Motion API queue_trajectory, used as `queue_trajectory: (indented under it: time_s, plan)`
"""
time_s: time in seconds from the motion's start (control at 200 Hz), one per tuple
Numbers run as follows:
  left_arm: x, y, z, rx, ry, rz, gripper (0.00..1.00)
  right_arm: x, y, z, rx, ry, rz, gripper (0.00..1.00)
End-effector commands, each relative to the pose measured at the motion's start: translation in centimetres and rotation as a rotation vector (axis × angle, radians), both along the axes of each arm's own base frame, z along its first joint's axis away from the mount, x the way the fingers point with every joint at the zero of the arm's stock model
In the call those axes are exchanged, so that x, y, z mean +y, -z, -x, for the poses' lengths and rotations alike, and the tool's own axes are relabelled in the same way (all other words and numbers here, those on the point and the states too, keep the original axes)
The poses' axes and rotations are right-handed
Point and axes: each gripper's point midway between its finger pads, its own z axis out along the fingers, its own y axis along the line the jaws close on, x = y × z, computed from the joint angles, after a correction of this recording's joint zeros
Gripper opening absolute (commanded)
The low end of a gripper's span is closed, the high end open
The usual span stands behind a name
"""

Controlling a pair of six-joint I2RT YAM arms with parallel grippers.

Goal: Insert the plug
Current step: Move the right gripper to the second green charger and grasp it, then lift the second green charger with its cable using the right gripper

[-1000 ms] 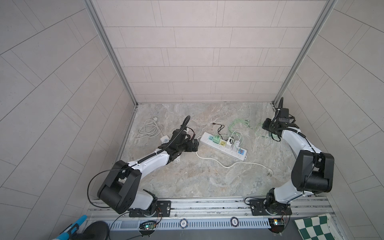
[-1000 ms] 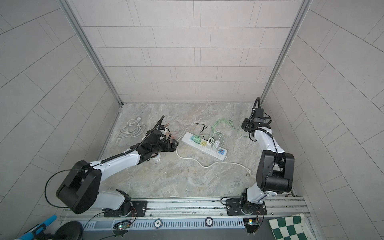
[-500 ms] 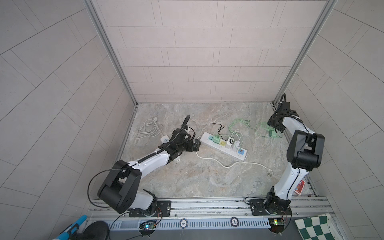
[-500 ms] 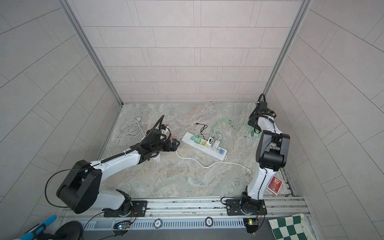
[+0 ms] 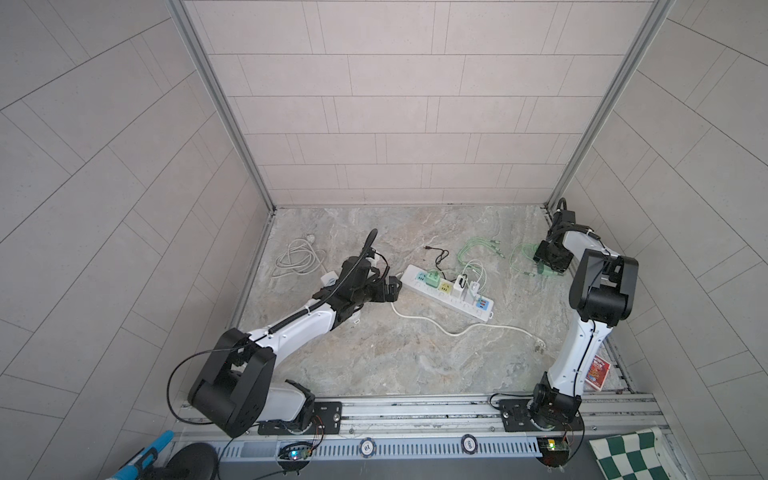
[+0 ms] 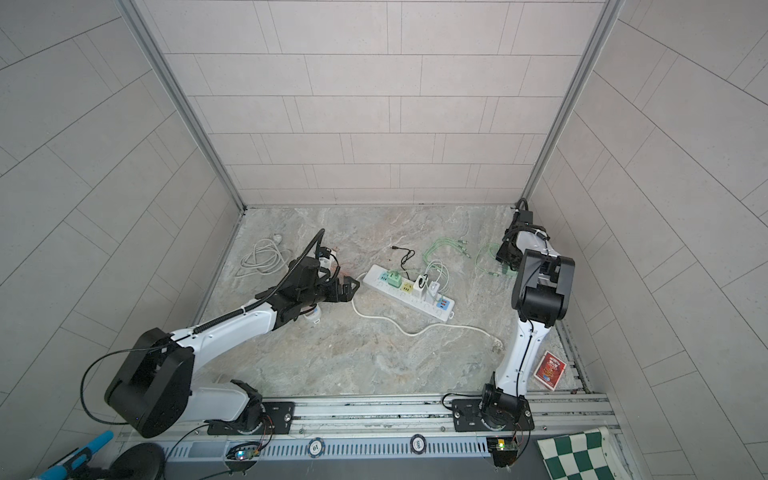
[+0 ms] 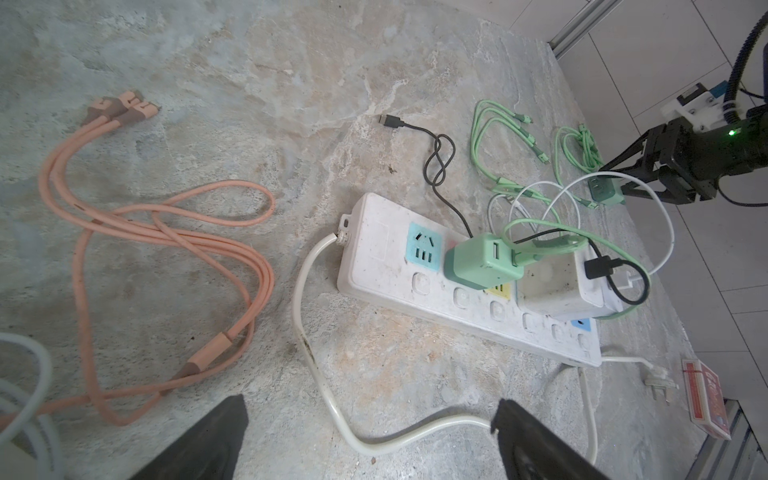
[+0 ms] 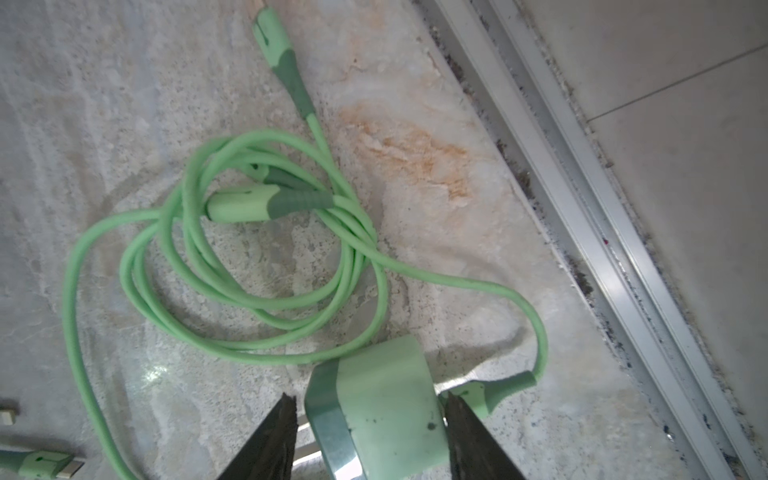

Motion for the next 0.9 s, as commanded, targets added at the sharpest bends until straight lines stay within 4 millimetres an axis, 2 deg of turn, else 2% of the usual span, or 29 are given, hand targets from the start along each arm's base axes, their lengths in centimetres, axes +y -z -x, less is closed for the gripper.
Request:
queue_trajectory:
  time_s: [0.0, 0.145, 0.235, 0.37, 0.51, 0.595, 0.721, 0.896]
  plan:
    - [-0.6, -1.4, -0.5, -0.03, 0.025, 0.019, 1.0, 0.3, 1.5, 0.7, 0.061, -0.015, -0.035, 0.57]
    - [-0.7, -1.4, -0.5, -0.028, 0.031, 0.021, 1.0, 0.2, 1.7, 0.8, 0.072, -0.022, -0.035, 0.6]
    - [-0.7, -1.4, -0.5, -0.029, 0.031, 0.023, 1.0, 0.6, 2.0, 0.5, 0.064, -0.031, -0.057, 0.55]
    - [-0.8, -1.4, -0.4, -0.028, 0.039, 0.022, 1.0, 1.2, 2.4, 0.4, 0.064, -0.045, -0.091, 0.41]
    - [-0.9, -1.5, -0.4, -0.037, 0.045, 0.026, 1.0, 2.0, 1.9, 0.4, 0.036, -0.068, -0.103, 0.27]
    - [-1.1, -1.6, -0.4, -0.049, 0.058, 0.029, 1.0, 3.0, 0.8, 0.2, 0.001, -0.094, -0.102, 0.2]
    - [-1.4, -2.4, -0.3, -0.088, 0.088, 0.029, 1.0, 5.0, -1.8, -0.2, -0.068, -0.149, -0.095, 0.17]
    - [-1.4, -3.4, 0.5, -0.173, 0.154, -0.026, 1.0, 11.2, -6.2, -1.2, -0.172, -0.402, -0.128, 0.17]
